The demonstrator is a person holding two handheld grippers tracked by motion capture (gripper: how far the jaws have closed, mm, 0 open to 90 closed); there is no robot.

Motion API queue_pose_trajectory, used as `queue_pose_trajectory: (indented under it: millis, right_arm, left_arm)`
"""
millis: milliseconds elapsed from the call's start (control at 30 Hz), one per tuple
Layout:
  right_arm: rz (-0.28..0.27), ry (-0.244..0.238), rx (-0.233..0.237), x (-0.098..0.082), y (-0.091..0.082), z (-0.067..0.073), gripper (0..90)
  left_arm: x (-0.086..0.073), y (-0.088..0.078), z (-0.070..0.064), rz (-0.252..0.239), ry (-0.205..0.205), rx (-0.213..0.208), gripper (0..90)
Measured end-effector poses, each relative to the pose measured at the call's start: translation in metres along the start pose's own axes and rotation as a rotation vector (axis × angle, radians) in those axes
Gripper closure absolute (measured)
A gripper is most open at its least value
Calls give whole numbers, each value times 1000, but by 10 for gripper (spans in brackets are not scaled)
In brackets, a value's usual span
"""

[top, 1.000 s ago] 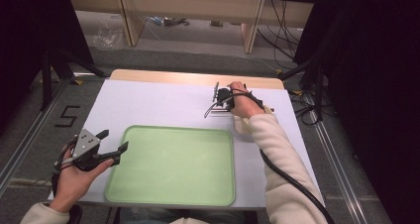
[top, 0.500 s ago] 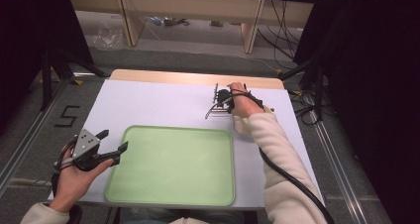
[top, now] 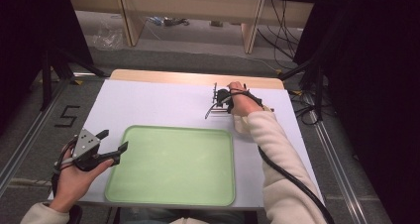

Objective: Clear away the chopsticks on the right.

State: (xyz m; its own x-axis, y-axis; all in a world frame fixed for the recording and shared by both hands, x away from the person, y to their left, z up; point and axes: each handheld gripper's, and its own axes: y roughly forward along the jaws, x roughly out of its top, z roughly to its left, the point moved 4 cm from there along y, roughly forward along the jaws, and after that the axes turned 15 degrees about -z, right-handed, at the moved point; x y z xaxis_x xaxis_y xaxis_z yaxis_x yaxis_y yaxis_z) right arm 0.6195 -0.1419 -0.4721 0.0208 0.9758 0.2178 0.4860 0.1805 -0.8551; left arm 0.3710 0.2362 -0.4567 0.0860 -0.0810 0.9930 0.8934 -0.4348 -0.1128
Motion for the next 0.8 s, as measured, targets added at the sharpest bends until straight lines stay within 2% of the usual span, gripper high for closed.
queue_pose_trajectory:
  millis: [400,667,700,733,800]
  right_arm:
    - [17,-17,14,2,2,-2,592]
    - [17,-12,19,2,4,-2,610]
    - [19,-8,21,2,4,-2,612]
    - [36,18,26,1,3,0,613]
    - [40,17,30,1,3,0,618]
  left_arm:
    - [0,0,0,0,0,0,236]
    - [0,0,0,-2,0,1,237]
    - [0,0,0,-2,1,2,237]
    - [0,0,0,-2,-1,1,238]
    - [0,0,1,-1,-1,1,238]
